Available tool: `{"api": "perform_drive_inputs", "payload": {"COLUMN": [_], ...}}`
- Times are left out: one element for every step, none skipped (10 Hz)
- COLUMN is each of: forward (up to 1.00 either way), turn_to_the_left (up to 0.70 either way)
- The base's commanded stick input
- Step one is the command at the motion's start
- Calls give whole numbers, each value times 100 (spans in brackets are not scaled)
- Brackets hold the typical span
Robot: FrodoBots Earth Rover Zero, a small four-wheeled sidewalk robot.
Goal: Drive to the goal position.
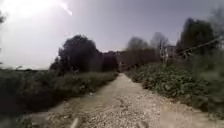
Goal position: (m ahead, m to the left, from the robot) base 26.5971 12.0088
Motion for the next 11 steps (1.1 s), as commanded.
{"api": "perform_drive_inputs", "payload": {"forward": [85,85,85,85,85,85,85,85,85,85,85], "turn_to_the_left": [0,0,0,0,0,0,0,0,0,0,0]}}
